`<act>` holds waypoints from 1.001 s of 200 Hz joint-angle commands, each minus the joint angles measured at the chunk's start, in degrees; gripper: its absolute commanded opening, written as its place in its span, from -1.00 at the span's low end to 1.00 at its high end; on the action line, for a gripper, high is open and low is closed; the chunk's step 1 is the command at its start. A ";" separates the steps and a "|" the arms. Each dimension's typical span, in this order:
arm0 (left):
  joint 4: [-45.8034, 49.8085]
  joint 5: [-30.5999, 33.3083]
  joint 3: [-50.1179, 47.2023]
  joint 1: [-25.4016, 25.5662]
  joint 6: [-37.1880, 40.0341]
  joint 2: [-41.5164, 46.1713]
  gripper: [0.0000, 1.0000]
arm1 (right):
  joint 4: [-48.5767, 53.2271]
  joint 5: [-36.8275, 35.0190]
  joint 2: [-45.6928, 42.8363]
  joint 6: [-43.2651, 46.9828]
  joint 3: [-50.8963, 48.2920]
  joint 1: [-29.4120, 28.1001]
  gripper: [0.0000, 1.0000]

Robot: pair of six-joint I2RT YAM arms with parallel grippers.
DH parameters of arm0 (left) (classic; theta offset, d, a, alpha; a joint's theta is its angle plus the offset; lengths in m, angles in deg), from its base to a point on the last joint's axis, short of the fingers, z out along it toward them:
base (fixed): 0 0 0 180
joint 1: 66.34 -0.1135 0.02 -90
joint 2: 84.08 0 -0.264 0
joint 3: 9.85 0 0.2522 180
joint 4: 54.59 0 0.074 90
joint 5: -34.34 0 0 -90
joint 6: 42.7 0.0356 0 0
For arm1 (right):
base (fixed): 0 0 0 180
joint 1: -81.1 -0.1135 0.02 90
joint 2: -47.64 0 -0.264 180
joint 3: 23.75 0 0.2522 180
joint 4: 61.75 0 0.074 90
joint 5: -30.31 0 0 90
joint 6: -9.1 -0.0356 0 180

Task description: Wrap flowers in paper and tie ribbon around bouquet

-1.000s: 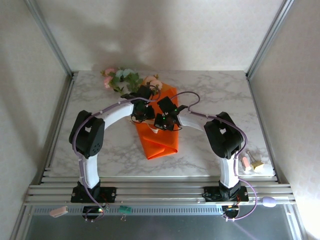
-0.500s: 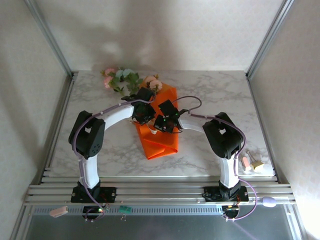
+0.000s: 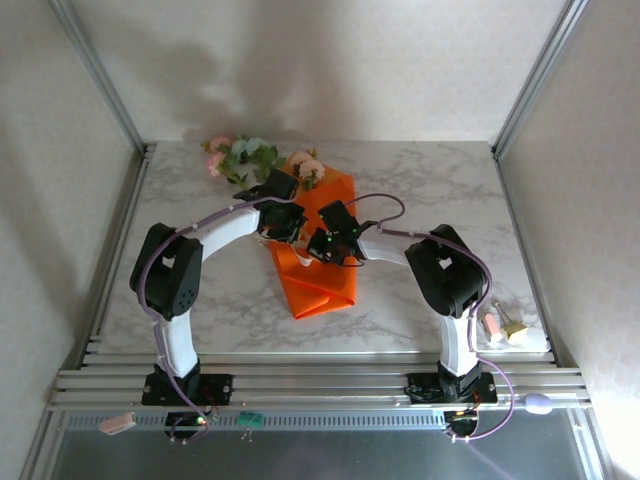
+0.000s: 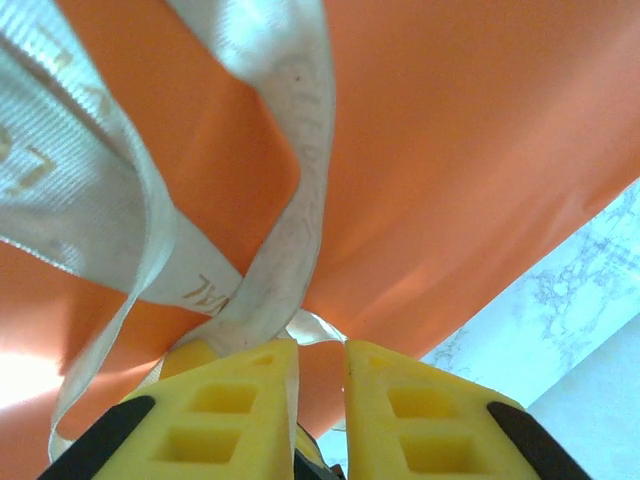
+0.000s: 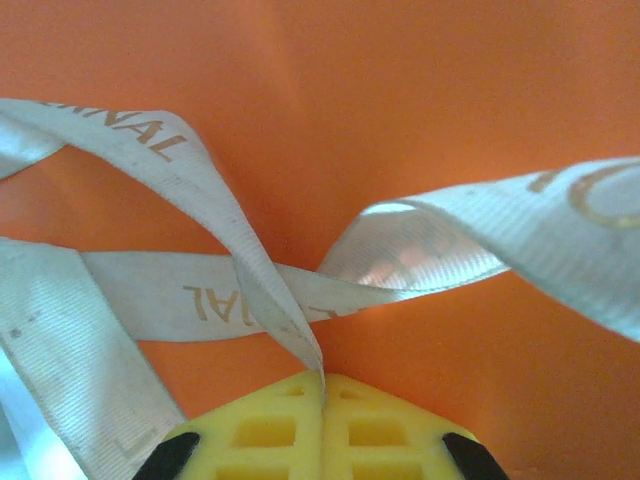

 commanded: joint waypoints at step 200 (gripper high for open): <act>11.73 2.11 7.08 0.08 0.29 -12.08 -0.76 | -1.49 0.76 -0.57 -0.46 -0.51 0.46 -1.00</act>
